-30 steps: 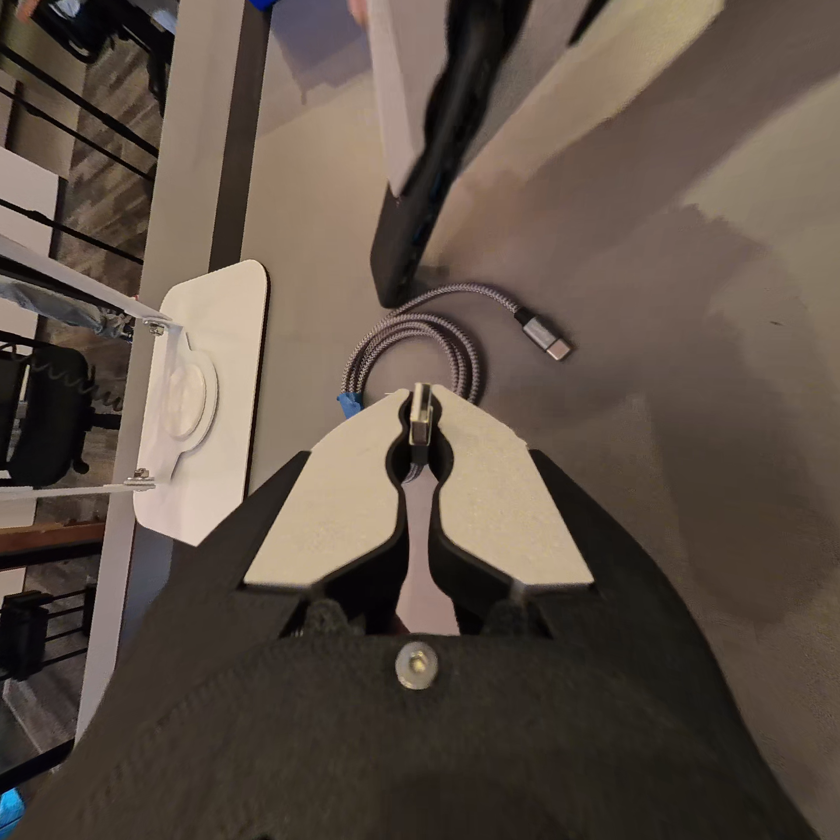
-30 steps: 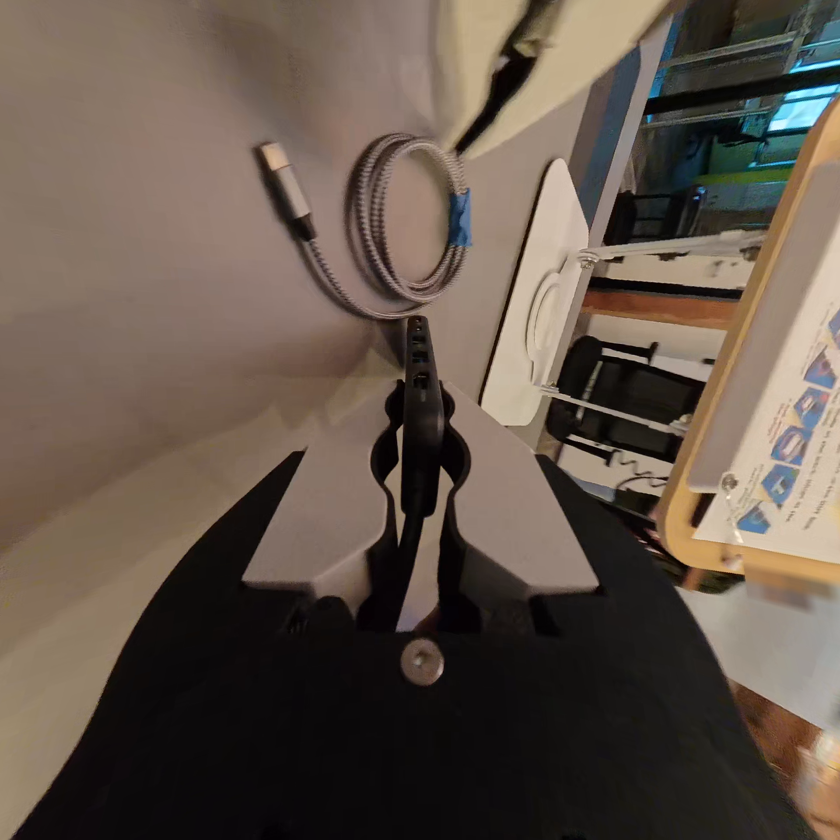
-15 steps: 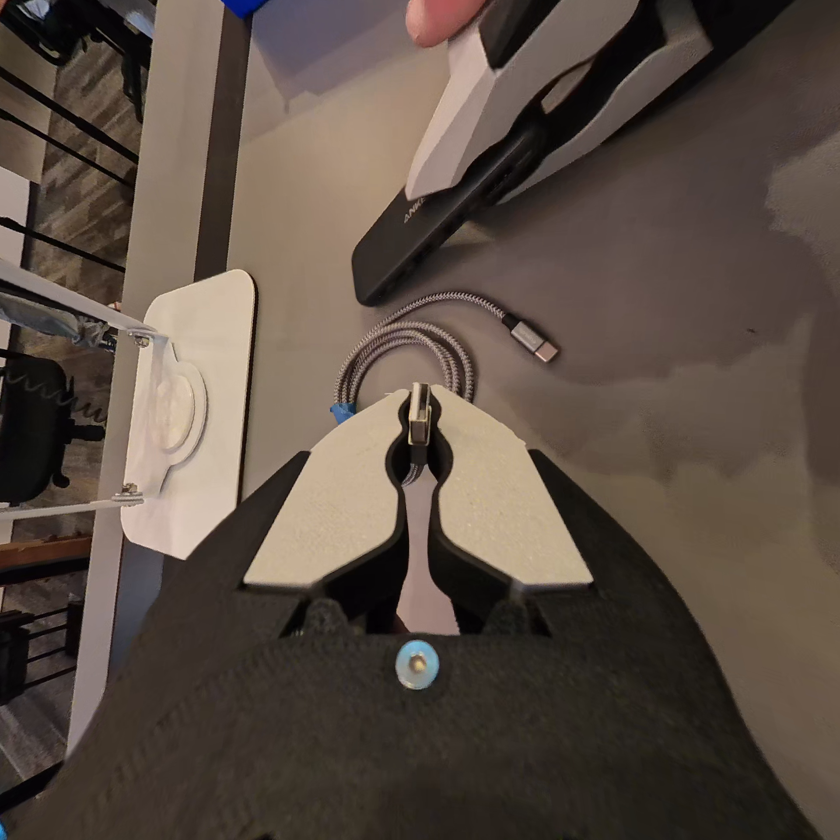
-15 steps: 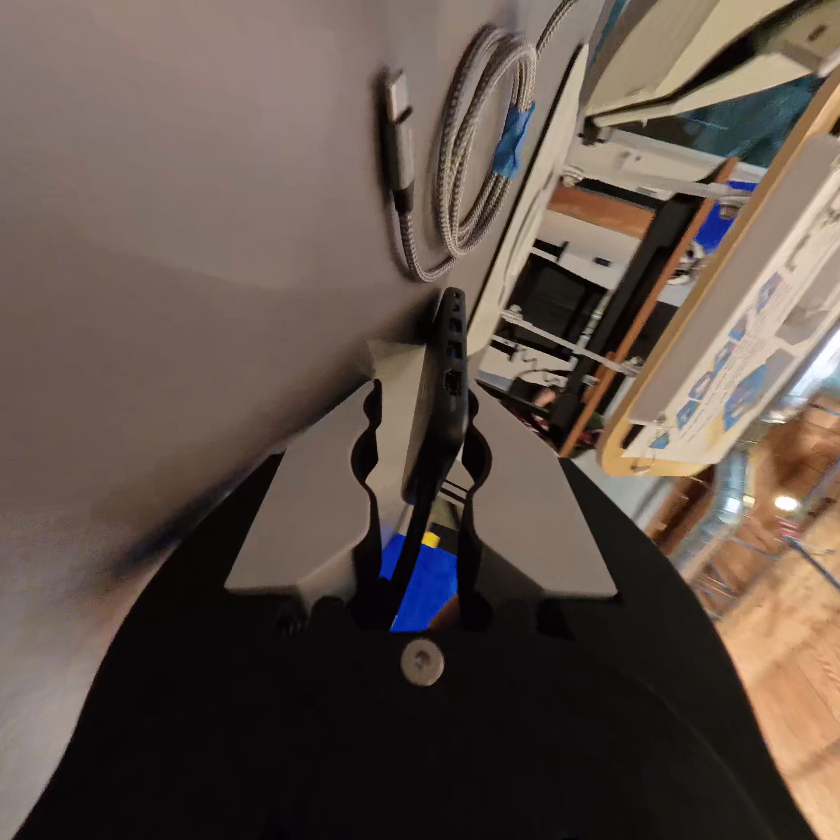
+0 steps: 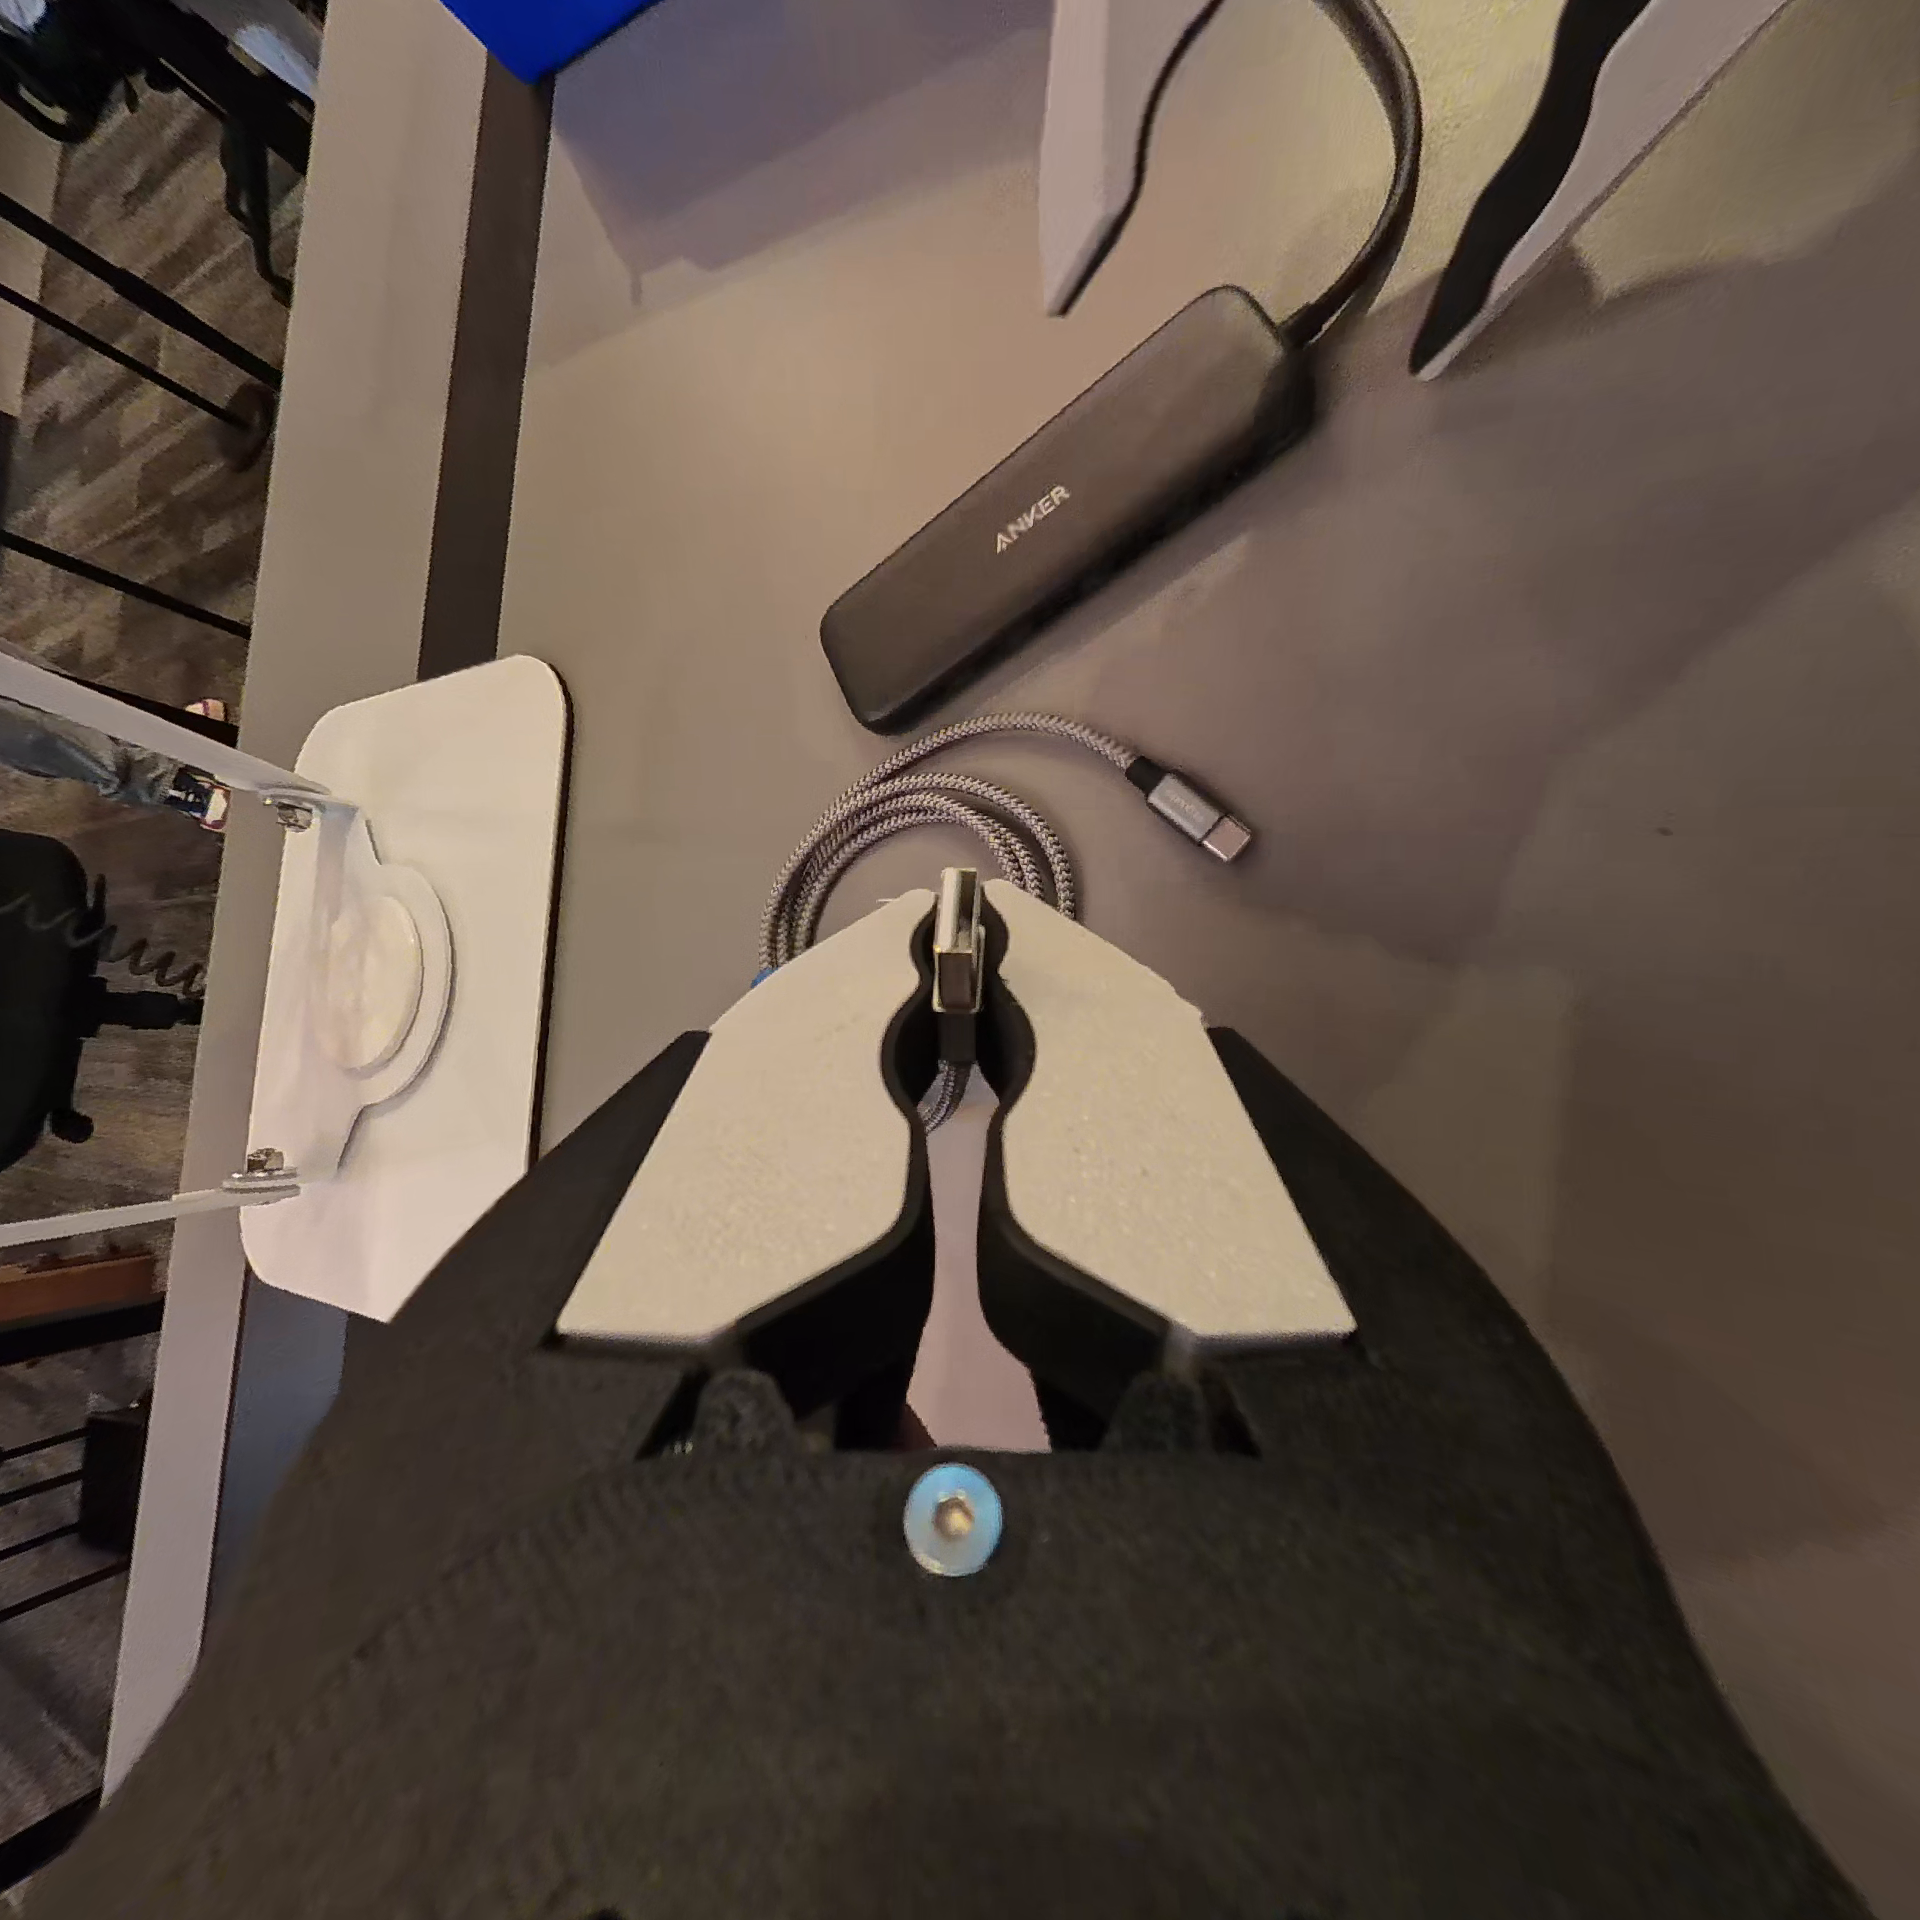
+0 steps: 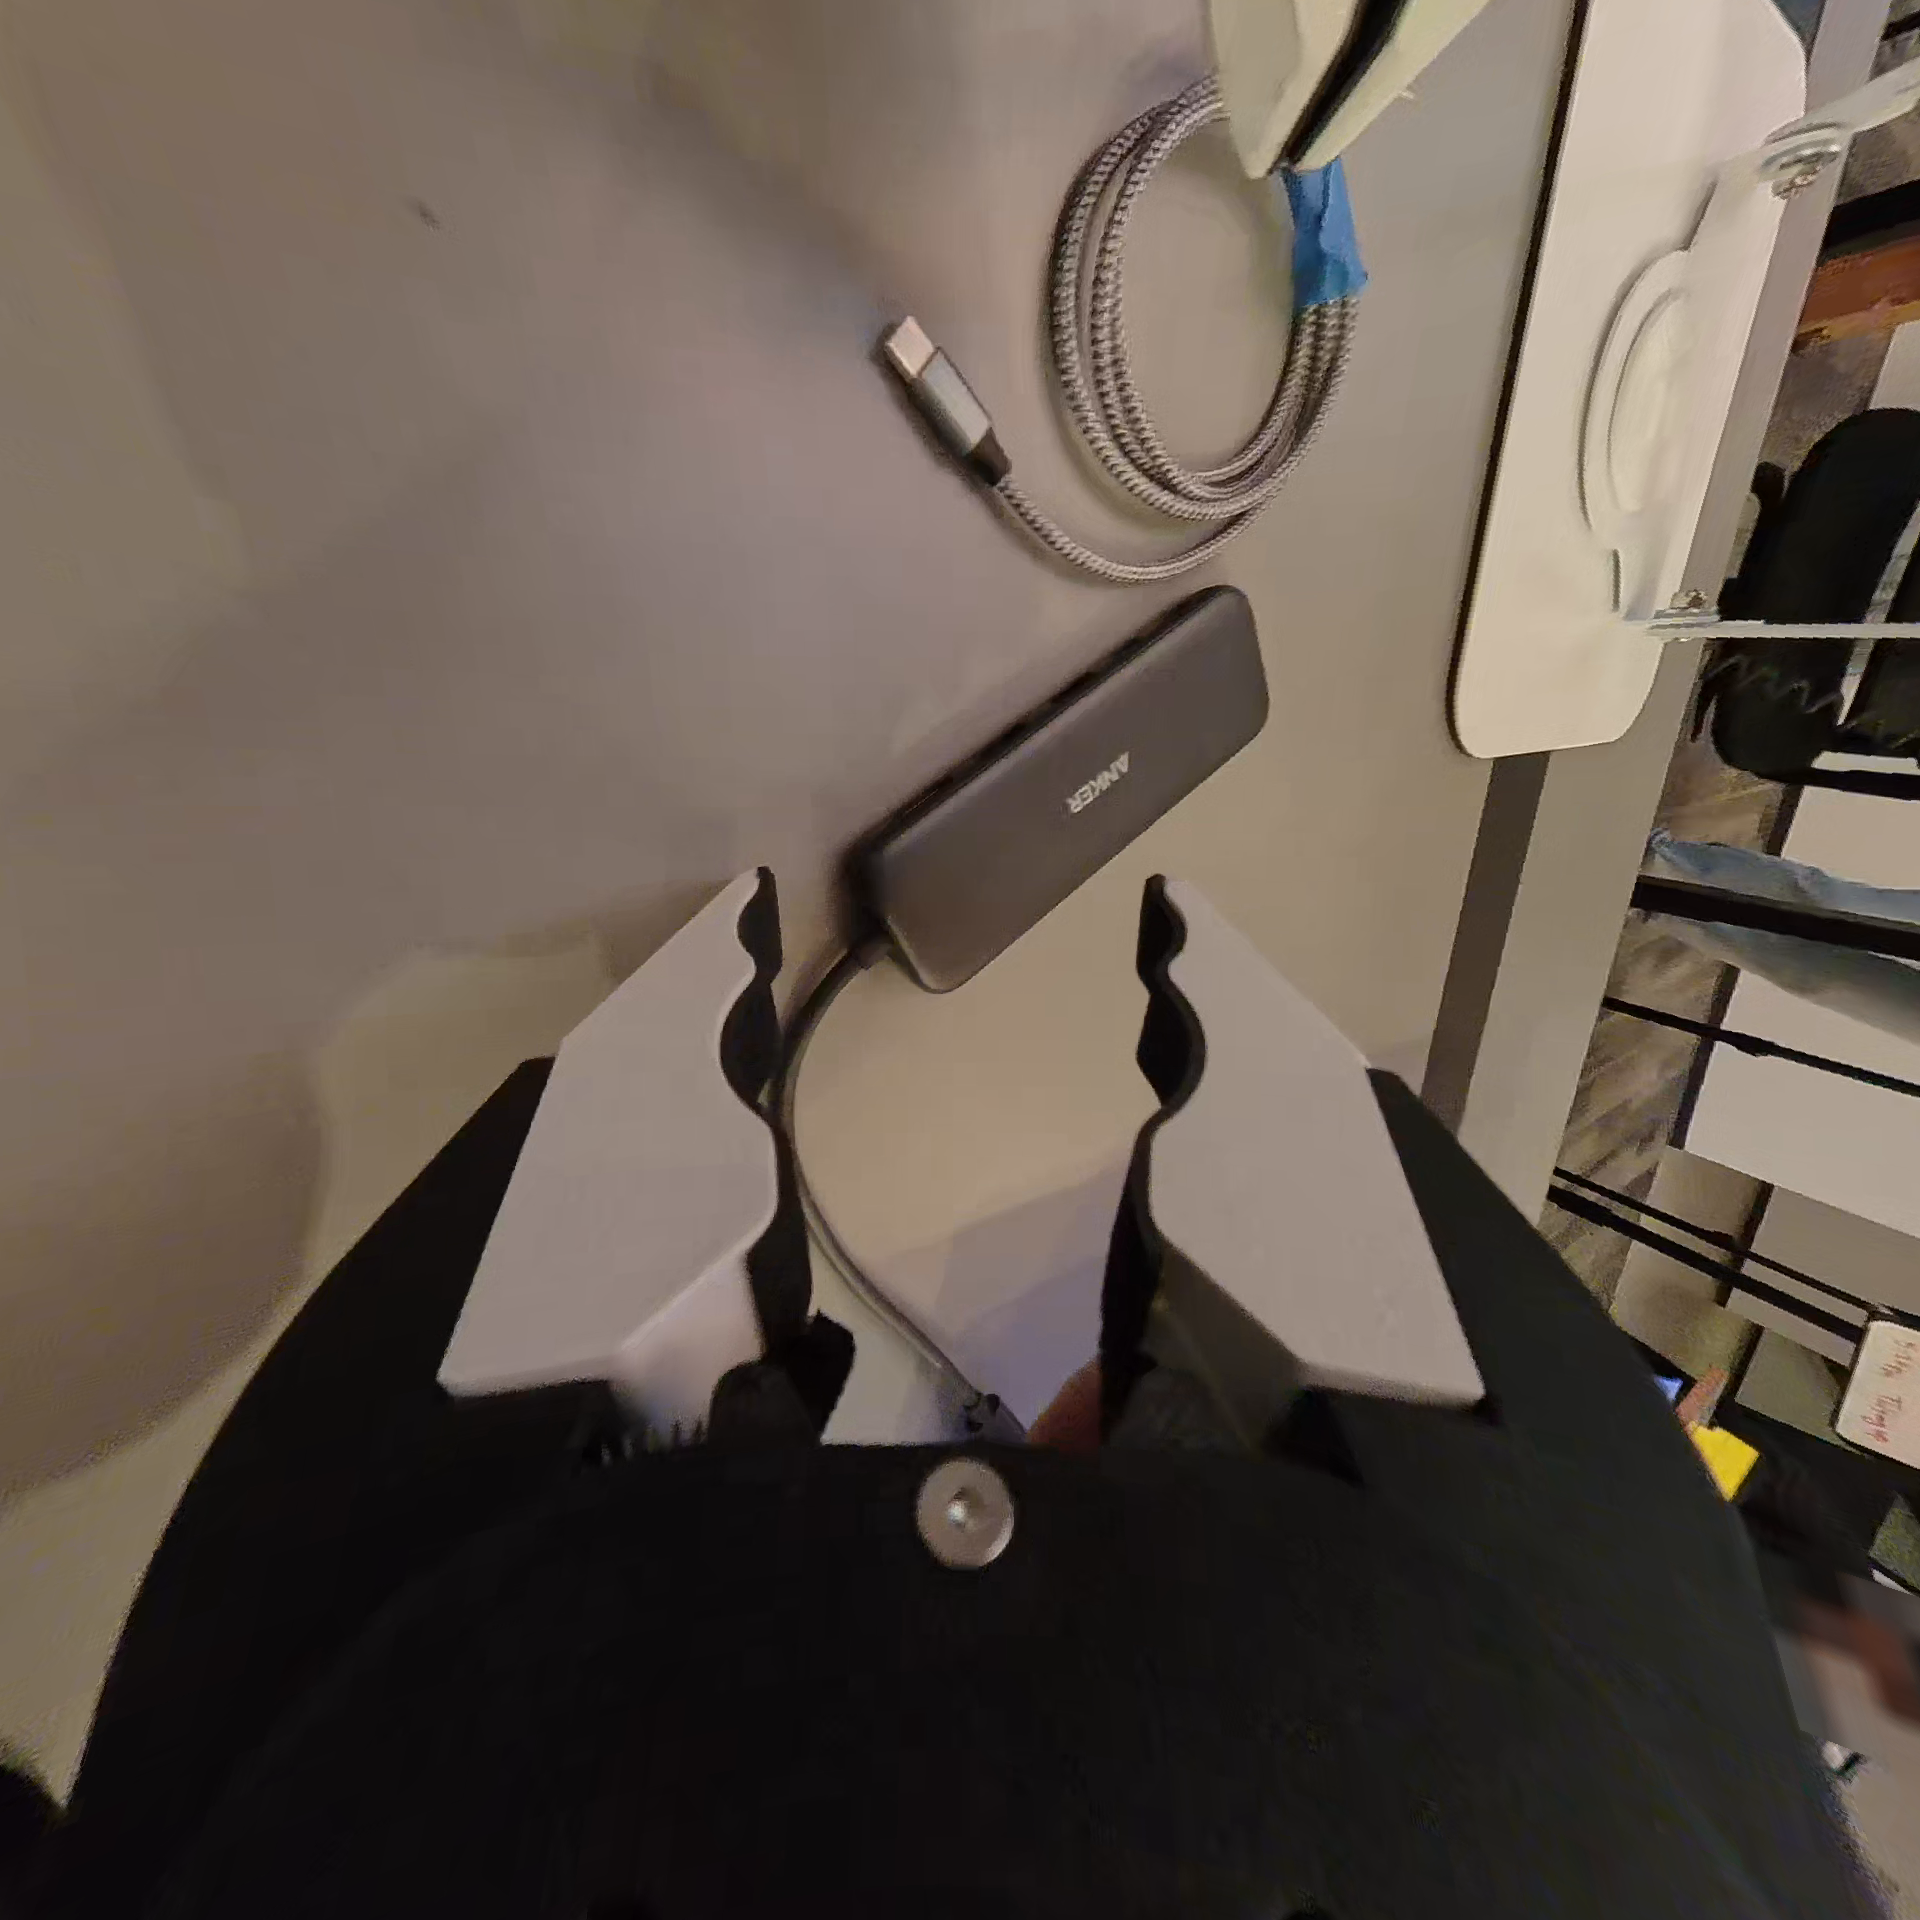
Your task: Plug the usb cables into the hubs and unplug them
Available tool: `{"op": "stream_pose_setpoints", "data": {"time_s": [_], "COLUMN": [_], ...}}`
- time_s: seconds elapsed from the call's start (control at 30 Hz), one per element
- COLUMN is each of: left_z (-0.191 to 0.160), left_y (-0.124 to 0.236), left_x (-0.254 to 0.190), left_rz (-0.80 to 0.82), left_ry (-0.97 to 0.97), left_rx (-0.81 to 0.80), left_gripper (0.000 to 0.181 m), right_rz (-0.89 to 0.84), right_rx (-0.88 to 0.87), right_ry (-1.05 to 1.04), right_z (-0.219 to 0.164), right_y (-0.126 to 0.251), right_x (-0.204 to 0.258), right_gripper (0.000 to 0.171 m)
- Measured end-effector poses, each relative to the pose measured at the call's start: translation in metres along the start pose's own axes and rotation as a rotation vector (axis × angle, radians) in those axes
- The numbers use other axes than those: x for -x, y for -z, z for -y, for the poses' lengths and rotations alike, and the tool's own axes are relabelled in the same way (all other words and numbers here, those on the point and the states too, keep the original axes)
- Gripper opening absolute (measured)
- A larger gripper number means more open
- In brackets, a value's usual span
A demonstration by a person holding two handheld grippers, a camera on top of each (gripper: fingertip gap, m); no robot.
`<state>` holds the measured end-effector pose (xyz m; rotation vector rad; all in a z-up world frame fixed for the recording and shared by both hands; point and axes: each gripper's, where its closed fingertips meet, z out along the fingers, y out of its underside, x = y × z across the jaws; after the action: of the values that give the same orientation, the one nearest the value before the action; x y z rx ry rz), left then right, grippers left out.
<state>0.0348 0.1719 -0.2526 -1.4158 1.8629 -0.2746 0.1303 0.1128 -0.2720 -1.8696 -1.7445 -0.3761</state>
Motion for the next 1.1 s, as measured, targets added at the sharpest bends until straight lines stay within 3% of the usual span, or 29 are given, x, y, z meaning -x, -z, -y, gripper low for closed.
{"op": "stream_pose_setpoints", "data": {"time_s": [0.1, 0.23, 0.3, 0.47, 0.57, 0.73, 0.83, 0.93, 1.1], "left_z": [0.007, 0.021, 0.026, 0.034, 0.035, 0.045, 0.058, 0.077, 0.054], "left_y": [0.002, 0.005, 0.006, 0.004, 0.003, 0.005, 0.017, 0.047, 0.075], "left_x": [-0.007, -0.014, -0.020, -0.030, -0.031, -0.022, -0.002, 0.018, 0.052], "left_rz": [-0.054, -0.107, -0.128, -0.161, -0.169, -0.119, 0.012, 0.125, 0.246], "left_ry": [0.021, 0.002, -0.027, -0.086, -0.101, -0.112, -0.137, -0.140, -0.089], "left_rx": [-0.024, -0.037, -0.012, 0.039, 0.052, 0.002, -0.073, -0.245, -0.343], "left_gripper": [0.003, 0.003, 0.003, 0.002, 0.002, 0.003, 0.038, 0.056, 0.084], "right_rz": [-0.013, -0.053, -0.115, -0.067, -0.033, 0.024, 0.103, 0.174, 0.331], "right_rx": [-0.253, -0.518, -0.558, -0.558, -0.535, -0.610, -0.760, -0.927, -1.197], "right_ry": [-0.108, -0.213, -0.188, -0.148, -0.127, -0.251, -0.445, -0.630, -0.826], "right_z": [0.037, 0.082, 0.094, 0.108, 0.107, 0.106, 0.104, 0.100, 0.112], "right_y": [0.027, 0.054, 0.057, 0.044, 0.037, 0.044, 0.064, 0.090, 0.136], "right_x": [-0.009, -0.031, -0.042, -0.040, -0.034, -0.041, -0.057, -0.076, -0.090], "right_gripper": [0.036, 0.009, 0.004, 0.011, 0.003, 0.002, 0.001, 0.001, 0.002]}}
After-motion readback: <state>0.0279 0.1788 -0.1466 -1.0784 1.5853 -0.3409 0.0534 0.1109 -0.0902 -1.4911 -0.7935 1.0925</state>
